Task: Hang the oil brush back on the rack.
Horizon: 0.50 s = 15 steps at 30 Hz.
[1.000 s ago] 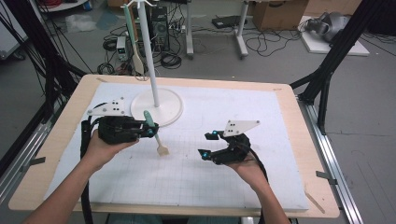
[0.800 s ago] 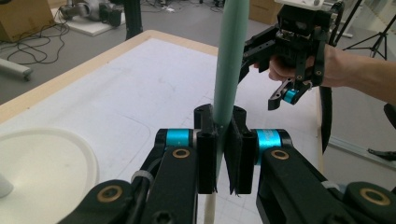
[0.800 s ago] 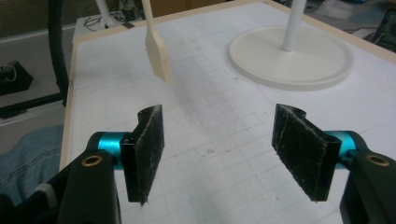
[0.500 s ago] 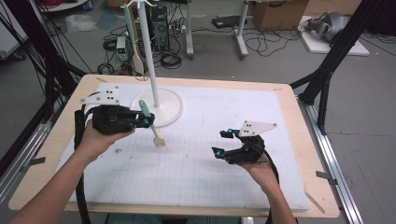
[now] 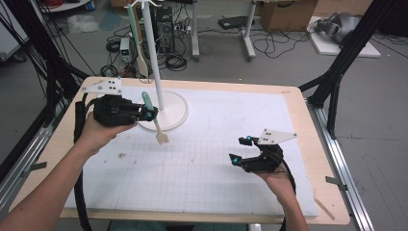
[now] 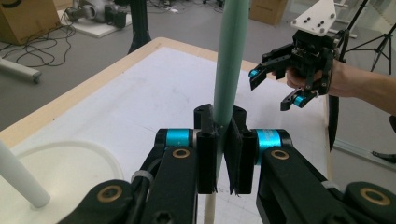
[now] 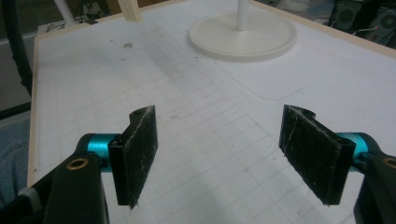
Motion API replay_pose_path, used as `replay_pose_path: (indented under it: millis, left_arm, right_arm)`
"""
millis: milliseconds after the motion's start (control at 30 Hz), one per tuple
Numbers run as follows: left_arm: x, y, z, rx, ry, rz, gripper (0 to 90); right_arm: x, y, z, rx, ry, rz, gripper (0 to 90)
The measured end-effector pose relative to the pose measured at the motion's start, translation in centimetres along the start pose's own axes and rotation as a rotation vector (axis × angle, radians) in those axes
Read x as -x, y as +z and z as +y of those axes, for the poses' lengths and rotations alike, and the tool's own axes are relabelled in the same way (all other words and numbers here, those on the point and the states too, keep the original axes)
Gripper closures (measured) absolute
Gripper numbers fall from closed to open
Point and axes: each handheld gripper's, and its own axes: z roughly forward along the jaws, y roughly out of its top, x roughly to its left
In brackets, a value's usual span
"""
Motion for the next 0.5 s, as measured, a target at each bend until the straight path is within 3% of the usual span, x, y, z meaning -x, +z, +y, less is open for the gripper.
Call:
replay_pose_path:
  millis: [267, 500]
  left_arm:
    - [-0.6, 0.1, 1.3, -0.013, 0.003, -0.003, 83.2]
    - [-1.5, -0.2, 2.6, -0.011, -0.001, -0.002, 83.3]
  right_arm:
    - [0.4, -0.9, -0.4, 0.012, 0.017, -0.022, 26.9]
    - [0.6, -0.7, -0.8, -0.01, 0.024, -0.017, 26.8]
